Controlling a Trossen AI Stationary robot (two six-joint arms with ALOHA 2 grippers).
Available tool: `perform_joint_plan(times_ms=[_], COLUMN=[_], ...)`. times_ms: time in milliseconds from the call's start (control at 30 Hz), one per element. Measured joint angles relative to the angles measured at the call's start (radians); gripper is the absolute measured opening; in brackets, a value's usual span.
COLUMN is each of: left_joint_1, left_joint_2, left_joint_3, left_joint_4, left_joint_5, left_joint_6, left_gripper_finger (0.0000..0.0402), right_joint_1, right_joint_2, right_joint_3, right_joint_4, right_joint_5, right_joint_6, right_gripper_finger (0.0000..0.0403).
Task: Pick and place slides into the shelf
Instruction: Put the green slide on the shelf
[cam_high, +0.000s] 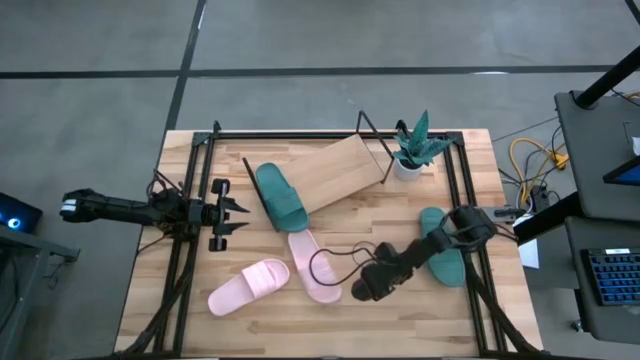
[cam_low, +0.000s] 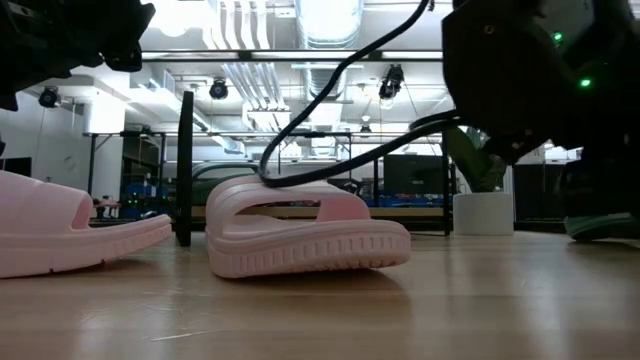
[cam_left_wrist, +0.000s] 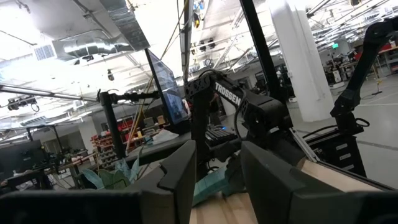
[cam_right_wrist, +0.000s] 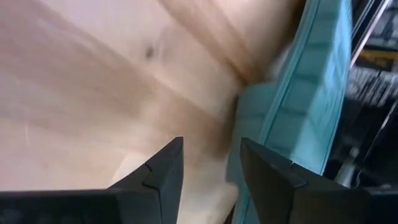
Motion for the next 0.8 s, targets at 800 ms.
perform_joint_plan(times_ms=[800], left_joint_1=[0.0], left_joint_2=[0.0], left_joint_3=[0.0], left_joint_4=[-0.002], left_joint_5=[0.0], left_joint_6=[0.0], left_gripper_finger=[0.0114], right_joint_1=[-0.051], right_joint_2=[0.0], right_joint_3=[-0.008], right_joint_4=[0.0], right_joint_5=[-0.077], right_joint_6=[-0.22], right_gripper_finger=[0.0134])
